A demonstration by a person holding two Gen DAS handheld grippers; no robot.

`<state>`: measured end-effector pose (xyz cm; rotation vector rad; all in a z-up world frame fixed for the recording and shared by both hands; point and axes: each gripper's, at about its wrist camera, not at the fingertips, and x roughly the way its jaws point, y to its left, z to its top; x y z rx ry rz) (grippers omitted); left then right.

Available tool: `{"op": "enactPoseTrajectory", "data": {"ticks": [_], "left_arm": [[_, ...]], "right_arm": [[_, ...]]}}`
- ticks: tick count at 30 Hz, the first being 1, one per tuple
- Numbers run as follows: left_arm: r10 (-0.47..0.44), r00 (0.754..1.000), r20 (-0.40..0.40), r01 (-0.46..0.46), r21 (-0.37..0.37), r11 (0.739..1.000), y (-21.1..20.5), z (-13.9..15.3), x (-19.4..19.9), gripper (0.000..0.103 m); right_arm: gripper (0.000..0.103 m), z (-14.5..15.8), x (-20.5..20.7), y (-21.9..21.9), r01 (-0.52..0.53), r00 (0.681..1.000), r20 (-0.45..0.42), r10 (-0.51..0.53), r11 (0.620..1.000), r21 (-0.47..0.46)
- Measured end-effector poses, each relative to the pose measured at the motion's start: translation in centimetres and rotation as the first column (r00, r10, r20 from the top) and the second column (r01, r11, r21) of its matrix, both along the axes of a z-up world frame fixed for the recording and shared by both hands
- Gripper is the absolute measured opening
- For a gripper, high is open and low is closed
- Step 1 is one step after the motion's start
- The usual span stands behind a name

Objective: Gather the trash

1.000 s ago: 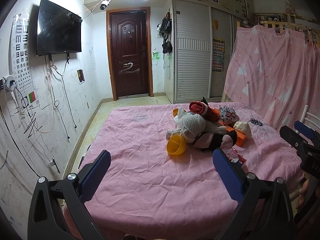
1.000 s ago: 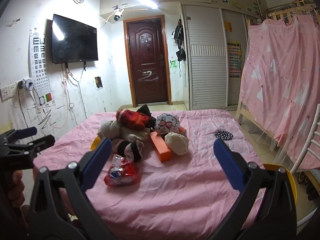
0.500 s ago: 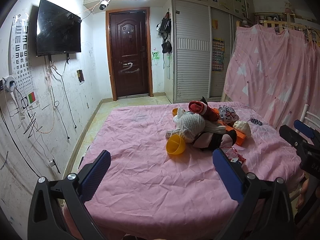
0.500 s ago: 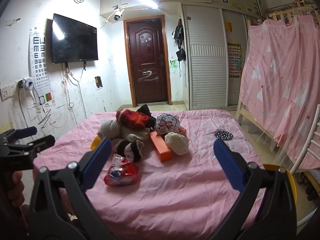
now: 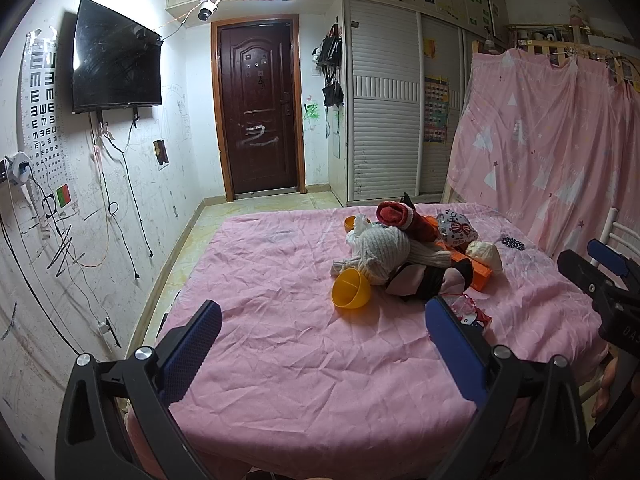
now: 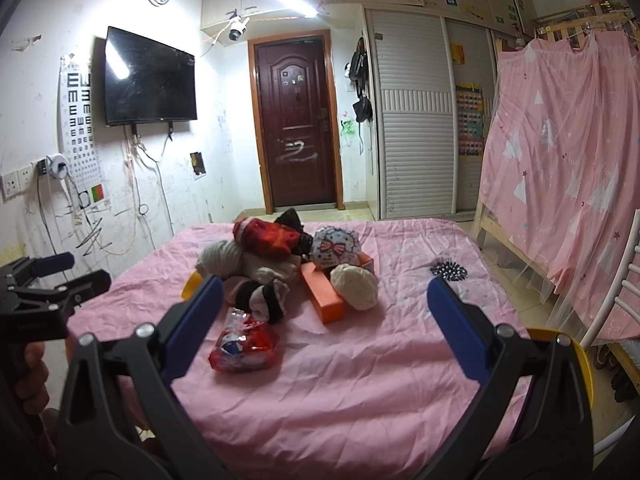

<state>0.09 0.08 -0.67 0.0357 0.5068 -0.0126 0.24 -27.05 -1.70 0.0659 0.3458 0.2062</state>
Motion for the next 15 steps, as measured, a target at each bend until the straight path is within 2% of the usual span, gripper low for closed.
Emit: {"op": "enactPoseTrajectory", "data": {"ticks": [15], "left_arm": [[0.001,1.0,-0.001,-0.001,0.001,1.0,0.04,0.1,0.17,0.094]], "right_arm": [[0.098,-0.08,0.13,0.17,-0.001,1.0,0.0,0.001,1.0,-0.004]]}}
